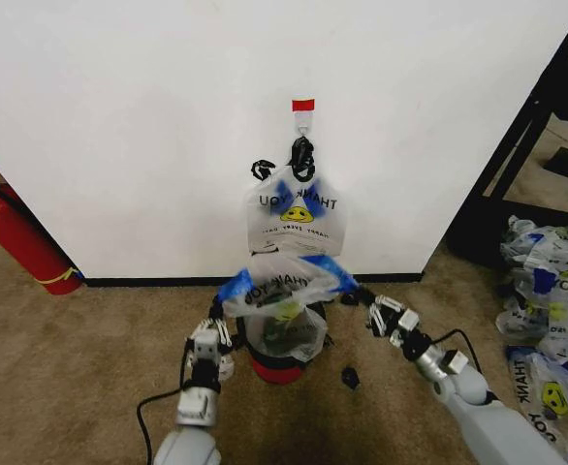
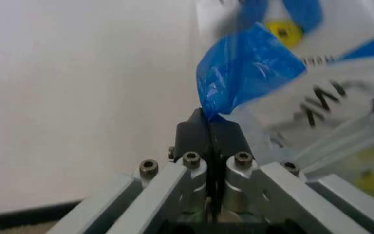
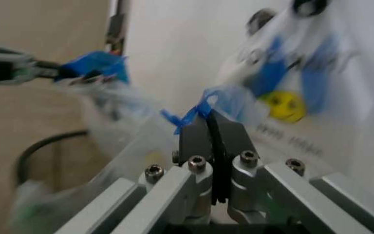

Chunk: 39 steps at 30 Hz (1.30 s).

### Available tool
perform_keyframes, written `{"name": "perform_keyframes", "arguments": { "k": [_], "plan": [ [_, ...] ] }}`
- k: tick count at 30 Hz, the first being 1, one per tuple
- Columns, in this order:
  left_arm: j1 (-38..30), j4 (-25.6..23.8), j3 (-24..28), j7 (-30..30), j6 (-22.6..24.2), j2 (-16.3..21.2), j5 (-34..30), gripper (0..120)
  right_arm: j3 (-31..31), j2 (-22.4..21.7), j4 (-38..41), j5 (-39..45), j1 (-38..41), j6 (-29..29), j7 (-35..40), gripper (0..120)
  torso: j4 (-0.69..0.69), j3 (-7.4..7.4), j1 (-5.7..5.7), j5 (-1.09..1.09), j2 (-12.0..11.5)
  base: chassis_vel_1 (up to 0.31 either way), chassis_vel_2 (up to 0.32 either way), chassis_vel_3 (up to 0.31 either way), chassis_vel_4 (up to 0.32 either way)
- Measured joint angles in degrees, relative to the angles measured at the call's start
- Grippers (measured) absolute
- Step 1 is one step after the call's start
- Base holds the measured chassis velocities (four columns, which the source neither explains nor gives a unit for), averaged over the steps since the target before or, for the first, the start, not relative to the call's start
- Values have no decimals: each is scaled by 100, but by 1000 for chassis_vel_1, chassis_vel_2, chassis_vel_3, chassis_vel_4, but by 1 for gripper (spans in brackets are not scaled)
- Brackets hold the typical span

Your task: Pick up the garbage bag from the wall and place it over the trash bin.

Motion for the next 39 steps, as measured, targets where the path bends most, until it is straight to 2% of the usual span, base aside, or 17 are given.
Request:
{"name": "perform_keyframes", "arguments": {
  "k": [5,13,16,19,23,27,28,35,39],
  "plan": [
    [270,147,80,-23,-140,44,419,0,47,-61,-191,70,-119,-205,-750,0,1,0,0,2,0,0,0,0,0],
    [479,355,49,68,-275,178,726,0,165,-300,-397,232,-155,-685,-1445,0,0,0,0,1,0,0,0,0,0],
    [491,408,39,80,-298,199,784,0,175,-345,-455,290,-141,-752,-1492,0,0,0,0,0,0,0,0,0,0],
    [450,426,24,63,-330,183,788,0,172,-312,-543,491,-56,-671,-1347,0,-1,0,0,0,0,0,0,0,0],
    [193,34,-59,-12,-250,40,431,0,14,-139,-152,1106,-5,-571,-444,0,-1,1,1,0,0,0,0,0,0],
    [40,-248,-116,-15,-108,-8,215,0,-50,-67,146,1296,61,-590,-96,0,0,1,1,1,0,0,0,0,0],
    [-60,-449,-145,3,11,-28,59,0,-56,-36,355,1352,130,-634,65,0,0,1,1,1,0,0,0,0,0],
    [-353,-1062,-265,132,381,39,-484,0,10,-133,1121,1464,423,-855,465,0,0,1,1,0,0,0,0,0,0],
    [-411,-1135,-313,163,385,59,-630,0,55,-184,1234,1470,613,-894,507,0,0,1,1,0,0,0,0,0,0]
  ]
}}
